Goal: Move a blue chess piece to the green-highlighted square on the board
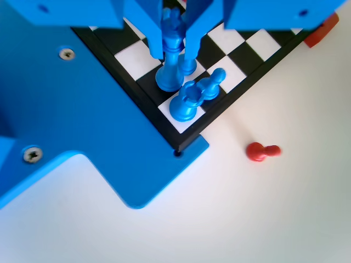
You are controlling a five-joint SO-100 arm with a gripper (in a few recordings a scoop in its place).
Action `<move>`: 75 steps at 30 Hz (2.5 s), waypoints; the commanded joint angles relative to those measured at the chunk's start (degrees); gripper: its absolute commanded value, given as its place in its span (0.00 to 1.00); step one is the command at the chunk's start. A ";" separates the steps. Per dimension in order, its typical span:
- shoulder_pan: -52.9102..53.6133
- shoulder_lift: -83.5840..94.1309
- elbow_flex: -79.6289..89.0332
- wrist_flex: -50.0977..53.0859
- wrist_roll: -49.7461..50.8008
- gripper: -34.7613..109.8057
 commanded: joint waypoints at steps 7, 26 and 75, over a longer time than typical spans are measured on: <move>0.09 0.70 1.14 -1.49 -27.95 0.25; -1.23 0.79 -11.25 16.79 -28.48 0.34; 11.43 2.55 -5.01 4.66 -59.33 0.33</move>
